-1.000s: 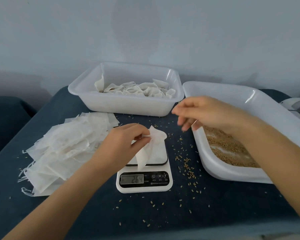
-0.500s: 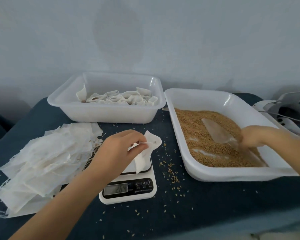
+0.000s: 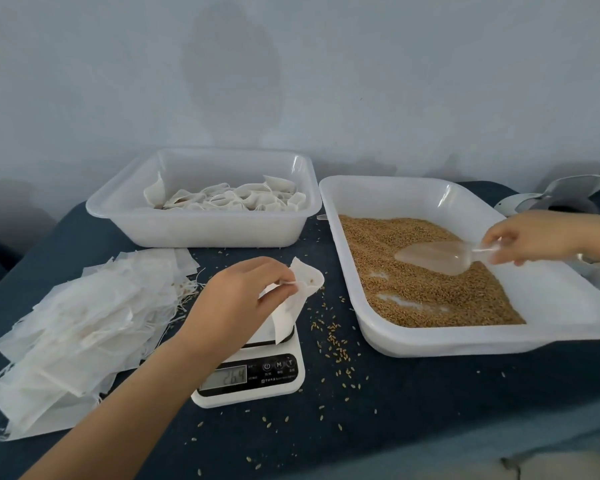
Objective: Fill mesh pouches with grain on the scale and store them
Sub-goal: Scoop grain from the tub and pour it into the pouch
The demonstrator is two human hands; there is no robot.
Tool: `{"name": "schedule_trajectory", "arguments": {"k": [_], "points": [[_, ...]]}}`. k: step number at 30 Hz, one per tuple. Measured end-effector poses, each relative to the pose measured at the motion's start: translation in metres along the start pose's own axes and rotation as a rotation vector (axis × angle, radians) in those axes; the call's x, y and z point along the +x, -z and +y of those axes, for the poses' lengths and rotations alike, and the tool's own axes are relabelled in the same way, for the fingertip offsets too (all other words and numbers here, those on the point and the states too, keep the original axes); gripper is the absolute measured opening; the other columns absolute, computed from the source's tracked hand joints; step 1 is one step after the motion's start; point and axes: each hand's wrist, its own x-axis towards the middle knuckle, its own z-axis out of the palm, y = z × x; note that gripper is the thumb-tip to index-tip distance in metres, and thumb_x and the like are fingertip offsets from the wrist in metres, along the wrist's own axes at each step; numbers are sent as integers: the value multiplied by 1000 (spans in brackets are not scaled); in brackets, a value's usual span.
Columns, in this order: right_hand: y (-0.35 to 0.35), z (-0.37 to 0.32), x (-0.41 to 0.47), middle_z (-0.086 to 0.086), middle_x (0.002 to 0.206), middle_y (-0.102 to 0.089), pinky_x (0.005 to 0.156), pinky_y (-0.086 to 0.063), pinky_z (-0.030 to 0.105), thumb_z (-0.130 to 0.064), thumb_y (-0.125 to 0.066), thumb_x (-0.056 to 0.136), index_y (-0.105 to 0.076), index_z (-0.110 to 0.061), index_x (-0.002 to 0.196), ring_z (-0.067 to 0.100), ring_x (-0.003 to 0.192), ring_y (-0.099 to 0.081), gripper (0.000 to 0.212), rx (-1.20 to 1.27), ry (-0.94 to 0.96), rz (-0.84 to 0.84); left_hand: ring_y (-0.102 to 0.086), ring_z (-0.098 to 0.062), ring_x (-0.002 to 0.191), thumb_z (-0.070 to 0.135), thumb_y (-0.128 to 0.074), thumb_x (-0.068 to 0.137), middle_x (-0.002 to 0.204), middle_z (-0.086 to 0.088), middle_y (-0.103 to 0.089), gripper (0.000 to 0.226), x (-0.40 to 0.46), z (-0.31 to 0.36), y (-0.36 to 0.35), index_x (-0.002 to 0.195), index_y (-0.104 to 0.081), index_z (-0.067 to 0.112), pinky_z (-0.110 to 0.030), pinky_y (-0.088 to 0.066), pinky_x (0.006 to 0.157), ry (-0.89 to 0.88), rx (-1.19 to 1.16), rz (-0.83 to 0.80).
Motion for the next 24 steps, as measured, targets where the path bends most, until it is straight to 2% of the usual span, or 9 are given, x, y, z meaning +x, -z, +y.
{"name": "schedule_trajectory", "arguments": {"k": [3,5,7,9,11,15,17,20,24], "points": [[13,29,-8,-16,85,-69,80,-47,23,-59,-67,71,-60,-56,92,-9,77,-62,23,-66,-2,-75,-51,2,80,26,-67,83,86,14,-65,7,0,0,-2,86,-68,19,-7,-42,66,-2,-5,-5],[14,64,0,-26,95,-67,89,-47,26,-70,-65,57,-58,-67,95,-10,90,-61,39,-91,4,-133,-51,2,82,30,-65,84,88,16,-65,9,0,-1,-4,86,-67,21,-14,-45,65,3,0,-8],[12,89,9,-28,99,-65,95,-47,28,-67,-67,49,-55,-72,90,-5,96,-60,43,-140,-23,-139,-51,1,84,35,-60,84,88,16,-66,15,-1,-1,-4,85,-67,22,-16,-45,64,8,9,-13],[9,89,9,-26,98,-63,94,-47,27,-59,-67,43,-54,-75,75,-3,94,-59,38,-206,-90,-139,-51,1,85,38,-55,84,87,15,-66,21,-1,0,-4,84,-68,21,-10,-42,64,2,8,-18],[7,67,1,-28,99,-60,94,-45,24,-51,-68,49,-57,-68,73,-4,94,-57,32,-249,-118,-193,-50,1,84,35,-59,85,87,14,-66,18,-1,1,-4,84,-68,20,-9,-42,64,8,-4,-19],[-4,11,-14,-26,106,-62,98,-45,26,-35,-70,73,-62,-50,102,-4,103,-57,34,-183,-5,-296,-50,1,83,24,-67,85,88,14,-66,6,3,4,-6,86,-68,19,-10,-42,65,-1,-9,-19],[-16,-9,-15,-23,105,-64,94,-45,21,-28,-70,81,-64,-44,104,-5,100,-57,28,-125,97,-294,-52,-2,82,22,-67,86,88,12,-66,5,6,7,-7,86,-69,18,-20,-48,66,-24,-10,-26],[-34,-30,-15,-23,106,-64,87,-44,12,-27,-70,84,-63,-38,109,-7,97,-58,28,-48,200,-264,-55,-1,79,22,-66,86,92,12,-67,6,9,10,-8,88,-70,18,-29,-53,68,-62,11,-48],[-45,-38,-14,-22,105,-65,81,-46,10,-29,-69,86,-63,-38,112,-8,93,-59,28,17,257,-209,-58,-4,80,22,-67,86,92,11,-67,6,12,13,-13,88,-70,17,-28,-53,69,-82,5,-59]]}}
